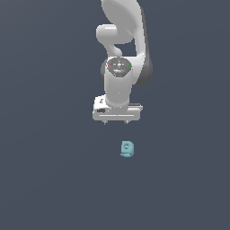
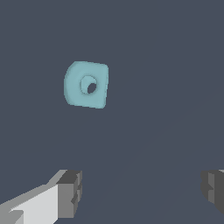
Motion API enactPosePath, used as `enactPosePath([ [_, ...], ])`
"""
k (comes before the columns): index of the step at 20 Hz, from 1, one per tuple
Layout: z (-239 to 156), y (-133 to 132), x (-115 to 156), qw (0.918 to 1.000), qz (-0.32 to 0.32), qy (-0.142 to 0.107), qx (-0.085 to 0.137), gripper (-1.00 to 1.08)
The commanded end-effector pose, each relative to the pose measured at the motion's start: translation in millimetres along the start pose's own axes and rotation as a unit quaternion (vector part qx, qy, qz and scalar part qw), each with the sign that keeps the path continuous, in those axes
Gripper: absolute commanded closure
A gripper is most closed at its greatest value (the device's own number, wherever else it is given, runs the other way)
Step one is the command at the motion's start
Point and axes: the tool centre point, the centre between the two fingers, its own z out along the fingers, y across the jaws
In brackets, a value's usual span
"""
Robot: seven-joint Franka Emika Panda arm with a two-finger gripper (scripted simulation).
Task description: Pick up the object and move it to a goal position.
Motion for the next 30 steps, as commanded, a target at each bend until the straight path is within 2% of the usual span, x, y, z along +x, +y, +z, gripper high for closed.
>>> enactPosePath([
  [1,0,0,0,1.0,0.0,0.0,0.0,-0.92],
  [10,7,3,-7,0.9998,0.014,-0.017,0.0,-0.92],
  [16,8,1,-3,0.9998,0.015,-0.014,0.0,-0.92],
  [22,16,-9,14,0.9997,0.023,-0.009,0.001,-0.92],
  [30,38,-34,53,0.999,0.043,0.007,0.005,-0.92],
])
